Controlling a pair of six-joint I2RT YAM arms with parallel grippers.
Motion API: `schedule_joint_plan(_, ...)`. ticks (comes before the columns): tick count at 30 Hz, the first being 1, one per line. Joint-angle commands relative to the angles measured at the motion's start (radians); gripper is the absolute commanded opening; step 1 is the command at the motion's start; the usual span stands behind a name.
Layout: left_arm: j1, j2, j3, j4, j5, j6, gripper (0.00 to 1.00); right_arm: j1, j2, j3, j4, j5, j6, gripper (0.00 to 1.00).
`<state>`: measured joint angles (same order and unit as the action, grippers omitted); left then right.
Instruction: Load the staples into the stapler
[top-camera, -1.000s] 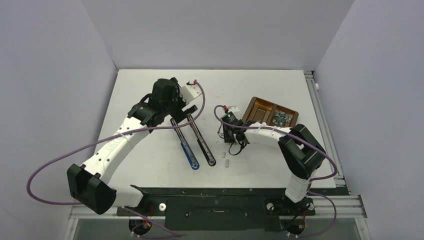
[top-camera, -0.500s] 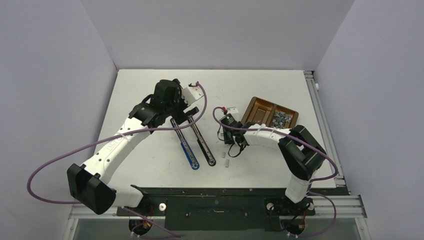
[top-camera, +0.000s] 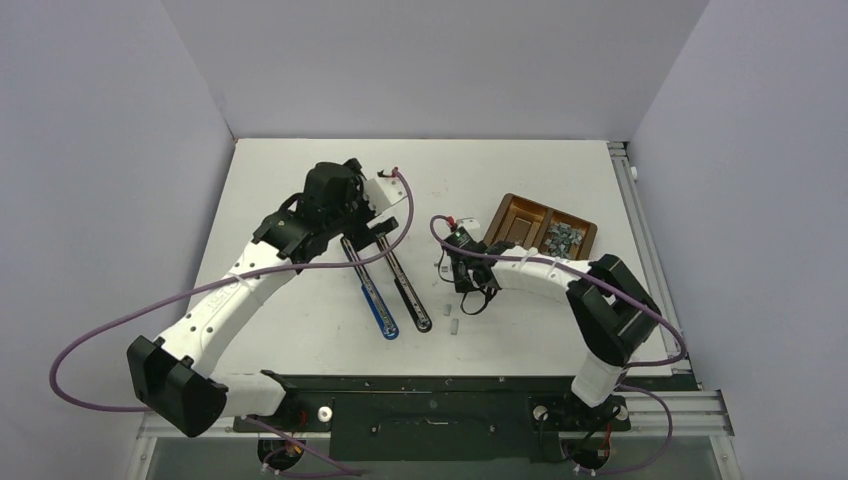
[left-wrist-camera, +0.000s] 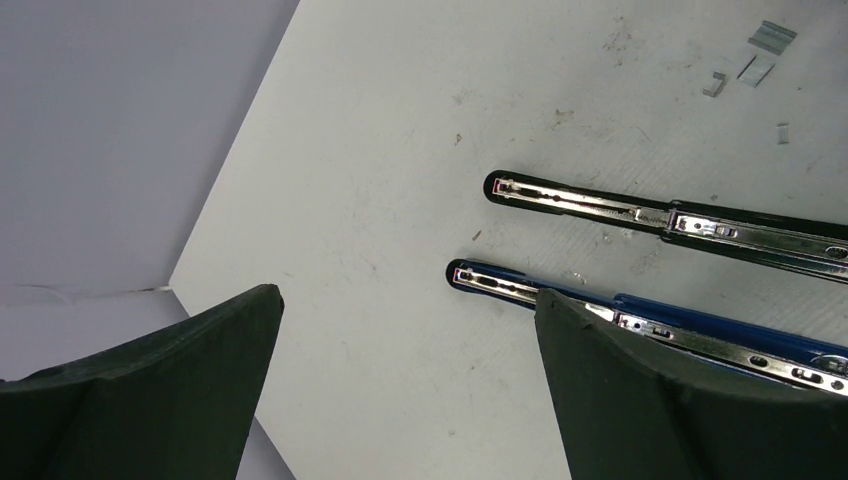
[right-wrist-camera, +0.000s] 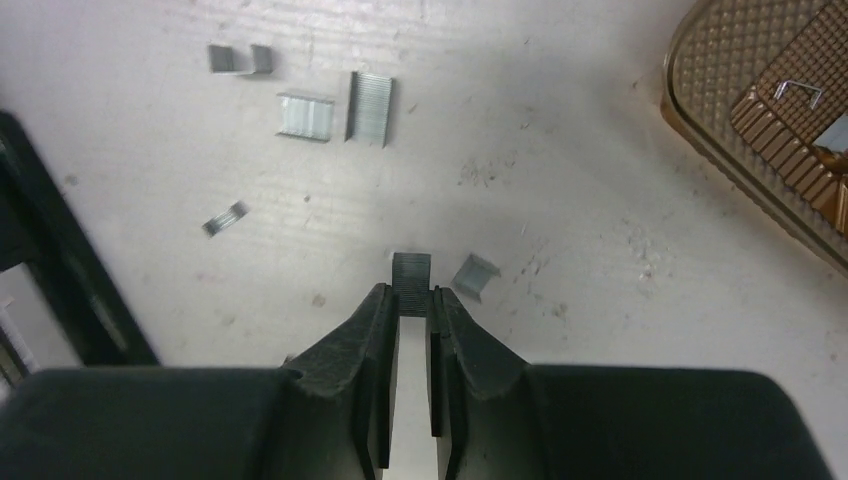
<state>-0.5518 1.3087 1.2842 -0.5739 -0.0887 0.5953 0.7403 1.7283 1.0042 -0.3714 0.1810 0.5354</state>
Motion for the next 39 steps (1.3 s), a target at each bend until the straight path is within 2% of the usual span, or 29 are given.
schedule_joint_plan(1, -0.014, -0.084, -0.04, 0.118, 0.062, 0.059, 0.96, -0.03, -0.142, 0.116, -0.121, -0.101, 0.009, 0.09)
schedule_joint_plan(8, -0.049, -0.198, -0.129, 0.262, 0.19, 0.231, 0.96, -0.169, -0.275, 0.255, -0.166, -0.461, 0.013, 0.09)
schedule_joint_plan(11, -0.075, -0.254, -0.183, 0.323, 0.242, 0.338, 0.96, -0.222, -0.321, 0.286, -0.132, -0.677, 0.043, 0.09)
schedule_joint_plan(16, -0.115, -0.37, -0.392, 0.546, 0.327, 0.661, 0.96, -0.278, -0.376, 0.254, 0.072, -0.999, 0.207, 0.09)
schedule_joint_plan(20, -0.119, -0.417, -0.483, 0.693, 0.409, 0.789, 0.96, -0.287, -0.397, 0.201, 0.306, -1.17, 0.392, 0.09)
schedule_joint_plan(23, -0.127, -0.425, -0.491, 0.721, 0.439, 0.824, 0.96, -0.286, -0.406, 0.156, 0.498, -1.23, 0.516, 0.09)
schedule_joint_plan(28, -0.129, -0.423, -0.523, 0.852, 0.473, 0.862, 0.96, -0.282, -0.405, 0.11, 0.67, -1.281, 0.66, 0.09)
schedule_joint_plan(36, -0.132, -0.427, -0.527, 0.863, 0.595, 0.968, 1.0, -0.244, -0.398, 0.088, 0.8, -1.274, 0.766, 0.09)
schedule_joint_plan(39, -0.135, -0.417, -0.515, 0.858, 0.612, 0.992, 0.92, -0.228, -0.395, 0.083, 0.807, -1.267, 0.771, 0.09)
